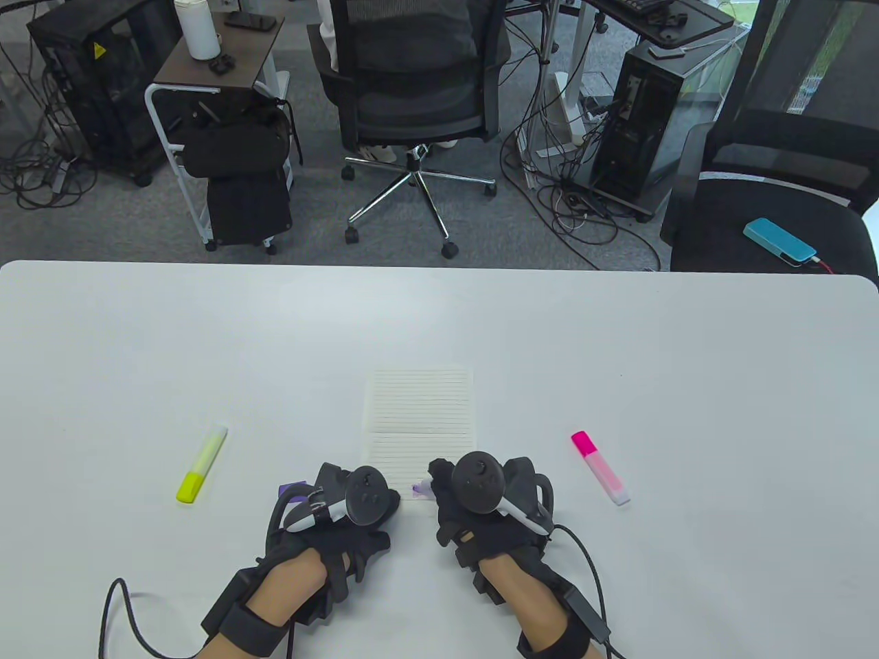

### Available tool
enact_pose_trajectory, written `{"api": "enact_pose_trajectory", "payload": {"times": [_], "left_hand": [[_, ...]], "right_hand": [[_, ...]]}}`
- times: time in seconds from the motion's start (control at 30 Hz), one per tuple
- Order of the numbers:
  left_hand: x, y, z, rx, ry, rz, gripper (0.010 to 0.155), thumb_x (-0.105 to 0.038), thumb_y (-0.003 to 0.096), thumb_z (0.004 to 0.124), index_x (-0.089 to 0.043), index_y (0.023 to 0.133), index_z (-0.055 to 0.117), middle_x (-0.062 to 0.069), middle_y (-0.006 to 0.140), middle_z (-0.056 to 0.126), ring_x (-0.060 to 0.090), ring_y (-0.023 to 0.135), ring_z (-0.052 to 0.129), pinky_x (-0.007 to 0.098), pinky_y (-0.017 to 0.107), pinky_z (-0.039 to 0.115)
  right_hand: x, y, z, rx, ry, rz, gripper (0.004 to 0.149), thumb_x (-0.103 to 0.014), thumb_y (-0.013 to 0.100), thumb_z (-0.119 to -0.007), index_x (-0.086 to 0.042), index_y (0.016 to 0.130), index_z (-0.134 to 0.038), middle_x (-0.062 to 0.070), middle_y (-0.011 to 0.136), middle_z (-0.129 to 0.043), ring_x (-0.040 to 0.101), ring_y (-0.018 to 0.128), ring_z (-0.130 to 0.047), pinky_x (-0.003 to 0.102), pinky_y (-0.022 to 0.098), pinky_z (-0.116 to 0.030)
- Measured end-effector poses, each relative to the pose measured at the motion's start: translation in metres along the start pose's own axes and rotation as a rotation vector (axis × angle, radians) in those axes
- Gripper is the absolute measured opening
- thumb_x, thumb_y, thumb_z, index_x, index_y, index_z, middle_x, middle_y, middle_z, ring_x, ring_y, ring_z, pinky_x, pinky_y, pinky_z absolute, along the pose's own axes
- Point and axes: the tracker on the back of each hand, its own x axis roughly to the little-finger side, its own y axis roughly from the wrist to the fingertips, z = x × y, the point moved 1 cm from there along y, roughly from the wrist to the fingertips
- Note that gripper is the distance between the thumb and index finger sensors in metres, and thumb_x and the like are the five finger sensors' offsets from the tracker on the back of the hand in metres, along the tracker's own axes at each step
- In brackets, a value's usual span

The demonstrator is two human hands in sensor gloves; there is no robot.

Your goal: Apply highlighter ink on paper

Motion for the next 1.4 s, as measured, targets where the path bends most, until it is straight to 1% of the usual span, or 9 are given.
{"api": "enact_pose_trajectory", "payload": {"times": [0.13, 0.3, 0.47, 0.6, 0.77, 0.9, 1.07, 1.17, 1.4], "left_hand": [[0.000, 0.000, 0.000, 0.002, -0.002, 0.001, 0.068, -0.051, 0.0428, 0.071, -0.038, 0.105, 0.046, -0.001, 0.114, 0.030, 0.040, 0.106, 0.031, 0.065, 0.074, 0.033], [0.000, 0.000, 0.000, 0.001, -0.001, 0.000, 0.068, -0.051, 0.0428, 0.071, -0.038, 0.105, 0.046, -0.001, 0.114, 0.030, 0.040, 0.106, 0.031, 0.065, 0.074, 0.033], [0.000, 0.000, 0.000, 0.002, -0.001, 0.001, 0.068, -0.051, 0.0428, 0.071, -0.038, 0.105, 0.046, -0.001, 0.114, 0.030, 0.040, 0.106, 0.031, 0.065, 0.074, 0.033], [0.000, 0.000, 0.000, 0.002, 0.000, 0.000, 0.068, -0.051, 0.0428, 0.071, -0.038, 0.105, 0.046, -0.001, 0.114, 0.030, 0.040, 0.106, 0.031, 0.065, 0.074, 0.033], [0.000, 0.000, 0.000, 0.002, -0.002, 0.001, 0.068, -0.051, 0.0428, 0.071, -0.038, 0.104, 0.046, -0.001, 0.114, 0.030, 0.040, 0.106, 0.031, 0.065, 0.074, 0.033], [0.000, 0.000, 0.000, 0.001, -0.001, 0.000, 0.068, -0.051, 0.0428, 0.071, -0.038, 0.105, 0.046, -0.001, 0.114, 0.030, 0.040, 0.106, 0.031, 0.065, 0.074, 0.033], [0.000, 0.000, 0.000, 0.003, -0.002, 0.001, 0.068, -0.051, 0.0427, 0.071, -0.038, 0.104, 0.046, -0.001, 0.114, 0.030, 0.040, 0.106, 0.031, 0.065, 0.074, 0.033], [0.000, 0.000, 0.000, 0.003, 0.000, 0.001, 0.068, -0.051, 0.0428, 0.071, -0.038, 0.104, 0.045, -0.001, 0.114, 0.030, 0.040, 0.106, 0.031, 0.065, 0.074, 0.033], [0.000, 0.000, 0.000, 0.003, -0.001, 0.001, 0.068, -0.051, 0.0428, 0.071, -0.038, 0.104, 0.046, 0.000, 0.114, 0.030, 0.040, 0.106, 0.031, 0.065, 0.074, 0.033]], "right_hand": [[-0.002, -0.003, 0.005, -0.080, 0.012, -0.013, 0.038, -0.031, 0.063, -0.075, -0.018, 0.099, -0.076, 0.016, 0.077, -0.091, 0.030, 0.045, -0.094, 0.056, 0.054, -0.076], [0.001, -0.001, 0.002, 0.010, -0.022, -0.011, 0.039, -0.031, 0.064, -0.074, -0.019, 0.100, -0.074, 0.016, 0.078, -0.090, 0.029, 0.046, -0.093, 0.056, 0.055, -0.076], [-0.001, -0.004, 0.007, -0.075, -0.005, -0.022, 0.038, -0.030, 0.063, -0.075, -0.018, 0.099, -0.076, 0.016, 0.077, -0.091, 0.030, 0.044, -0.094, 0.056, 0.054, -0.076], [0.001, -0.002, 0.003, 0.002, -0.020, -0.021, 0.038, -0.031, 0.063, -0.074, -0.019, 0.100, -0.074, 0.016, 0.078, -0.090, 0.029, 0.045, -0.093, 0.056, 0.054, -0.076], [-0.003, -0.004, 0.007, -0.083, -0.014, -0.026, 0.038, -0.031, 0.063, -0.075, -0.018, 0.099, -0.075, 0.016, 0.076, -0.091, 0.029, 0.044, -0.094, 0.056, 0.054, -0.077], [0.000, -0.002, 0.002, -0.004, -0.028, -0.022, 0.039, -0.031, 0.063, -0.074, -0.019, 0.100, -0.075, 0.016, 0.077, -0.091, 0.029, 0.044, -0.094, 0.056, 0.053, -0.077], [0.001, -0.004, 0.006, -0.095, 0.017, -0.041, 0.038, -0.031, 0.063, -0.075, -0.017, 0.099, -0.075, 0.017, 0.075, -0.092, 0.029, 0.043, -0.095, 0.056, 0.053, -0.078], [0.005, -0.002, 0.002, -0.022, 0.012, -0.056, 0.039, -0.031, 0.063, -0.074, -0.017, 0.100, -0.074, 0.016, 0.075, -0.092, 0.027, 0.042, -0.095, 0.055, 0.052, -0.079], [0.012, -0.002, 0.004, -0.074, 0.089, -0.103, 0.039, -0.031, 0.063, -0.074, -0.015, 0.099, -0.075, 0.016, 0.073, -0.093, 0.025, 0.039, -0.096, 0.054, 0.050, -0.081]]}}
